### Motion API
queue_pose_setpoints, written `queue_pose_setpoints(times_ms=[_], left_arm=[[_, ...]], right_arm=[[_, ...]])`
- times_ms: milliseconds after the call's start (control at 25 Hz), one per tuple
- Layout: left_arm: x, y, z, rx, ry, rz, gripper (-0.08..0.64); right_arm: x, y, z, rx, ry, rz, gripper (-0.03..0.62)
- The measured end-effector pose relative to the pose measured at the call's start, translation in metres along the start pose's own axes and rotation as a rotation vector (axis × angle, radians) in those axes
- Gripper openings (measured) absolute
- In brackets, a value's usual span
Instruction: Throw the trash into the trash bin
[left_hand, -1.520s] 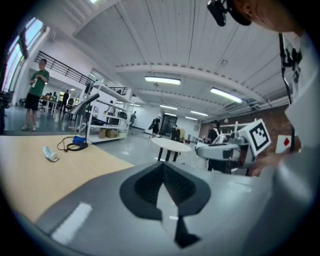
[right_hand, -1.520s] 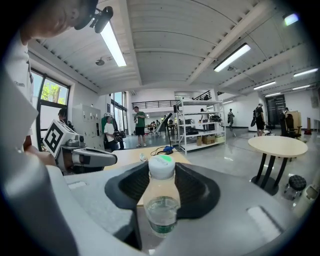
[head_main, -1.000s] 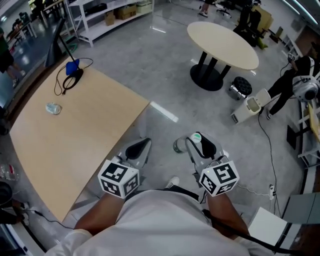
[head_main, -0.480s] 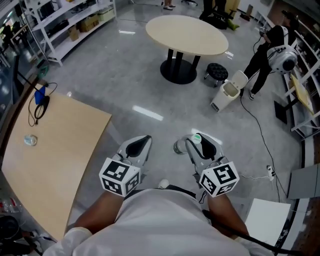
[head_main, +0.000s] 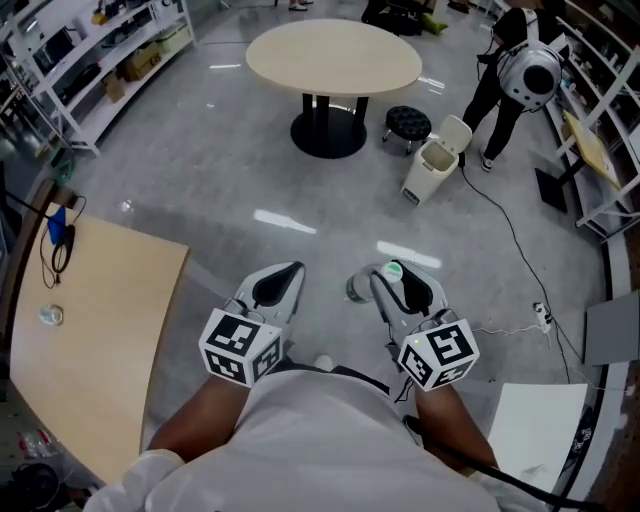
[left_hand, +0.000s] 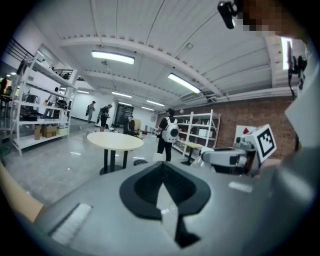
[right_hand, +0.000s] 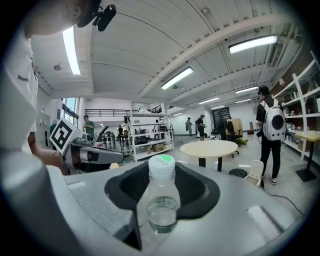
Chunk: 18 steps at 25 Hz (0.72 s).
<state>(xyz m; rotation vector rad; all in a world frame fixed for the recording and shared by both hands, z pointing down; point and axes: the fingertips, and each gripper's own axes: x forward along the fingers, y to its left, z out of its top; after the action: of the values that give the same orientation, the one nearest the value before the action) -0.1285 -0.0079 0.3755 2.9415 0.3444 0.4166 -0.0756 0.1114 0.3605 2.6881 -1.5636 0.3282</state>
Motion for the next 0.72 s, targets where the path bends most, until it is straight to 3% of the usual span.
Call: queue_pose_setpoints(times_ms=[720], left_arm=[[0.093, -0.027, 0.003, 0.05, 0.074, -0.197, 0.006]], right_arm=[[-0.023, -0.075, -0.014, 0.062, 0.026, -0.206, 0.16]])
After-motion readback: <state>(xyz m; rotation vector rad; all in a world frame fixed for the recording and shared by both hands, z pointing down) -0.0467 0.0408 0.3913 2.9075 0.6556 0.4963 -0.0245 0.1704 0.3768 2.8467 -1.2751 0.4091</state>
